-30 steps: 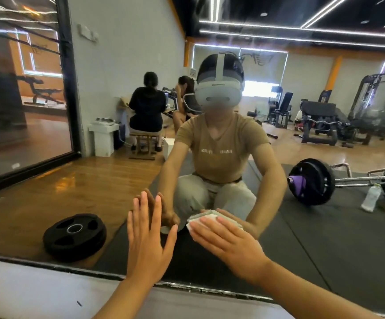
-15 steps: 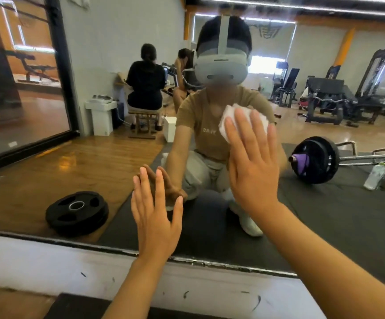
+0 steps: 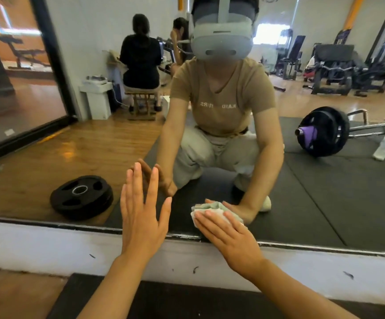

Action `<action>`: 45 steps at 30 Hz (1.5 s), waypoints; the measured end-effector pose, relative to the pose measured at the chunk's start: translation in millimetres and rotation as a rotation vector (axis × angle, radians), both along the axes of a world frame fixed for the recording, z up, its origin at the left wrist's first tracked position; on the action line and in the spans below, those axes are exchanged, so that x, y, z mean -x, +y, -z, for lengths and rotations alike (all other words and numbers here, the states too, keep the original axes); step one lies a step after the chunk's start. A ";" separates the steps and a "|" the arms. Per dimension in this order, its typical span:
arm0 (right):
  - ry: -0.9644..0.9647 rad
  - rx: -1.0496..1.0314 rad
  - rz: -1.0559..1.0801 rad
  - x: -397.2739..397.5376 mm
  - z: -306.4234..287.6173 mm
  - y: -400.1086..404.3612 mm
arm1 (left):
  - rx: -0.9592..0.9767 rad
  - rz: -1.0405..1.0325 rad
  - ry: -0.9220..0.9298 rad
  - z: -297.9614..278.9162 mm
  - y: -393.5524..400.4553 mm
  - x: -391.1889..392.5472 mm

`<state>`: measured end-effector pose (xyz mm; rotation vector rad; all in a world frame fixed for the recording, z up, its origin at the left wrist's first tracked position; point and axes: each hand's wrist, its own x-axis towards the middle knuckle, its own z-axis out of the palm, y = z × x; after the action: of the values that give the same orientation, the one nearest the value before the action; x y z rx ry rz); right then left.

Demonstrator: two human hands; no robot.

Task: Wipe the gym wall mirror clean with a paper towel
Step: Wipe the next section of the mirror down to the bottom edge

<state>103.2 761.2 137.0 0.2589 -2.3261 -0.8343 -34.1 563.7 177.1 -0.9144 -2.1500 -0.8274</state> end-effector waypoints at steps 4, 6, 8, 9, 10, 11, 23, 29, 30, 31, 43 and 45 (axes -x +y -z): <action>0.062 -0.032 0.004 5.3 -37.0 -1.1 | -0.015 0.007 -0.024 0.5 1.8 -0.1; 0.222 0.125 -0.028 13.8 -75.5 -8.9 | -0.013 0.010 -0.026 -0.2 1.2 1.0; 0.416 0.329 -0.044 20.5 -117.5 -13.6 | -0.015 0.005 -0.025 -0.2 1.4 1.0; 0.499 0.408 -0.036 23.4 -135.2 -14.6 | -0.020 0.008 -0.025 -0.2 1.5 0.8; 0.559 0.474 -0.033 26.0 -147.5 -15.1 | -0.025 0.016 -0.029 -0.5 1.6 0.5; 0.594 0.525 -0.043 28.7 -153.3 -15.8 | -0.025 0.027 -0.034 -1.0 1.3 0.3; -0.036 0.009 -0.070 14.1 31.7 -8.2 | -0.145 0.011 -0.182 3.6 -26.7 13.0; 0.009 -0.016 -0.105 23.4 7.7 -10.8 | -0.104 0.024 -0.238 14.0 -34.0 13.7; 0.071 0.022 -0.120 28.6 -7.2 -16.5 | -0.097 0.031 -0.232 14.8 -36.0 14.7; 0.148 0.087 -0.133 34.6 -26.7 -23.4 | -0.092 0.032 -0.225 15.5 -37.8 15.8; 0.462 0.388 -0.104 81.2 -48.7 -67.6 | -0.082 -0.002 -0.241 28.3 -54.5 25.0; 0.199 0.196 -0.113 70.3 -2.5 -62.3 | -0.083 0.007 -0.240 30.0 -55.3 26.9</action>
<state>32.9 698.9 139.6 0.2100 -2.1650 -0.5462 -60.9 508.4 147.0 -0.8160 -2.2965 -1.0679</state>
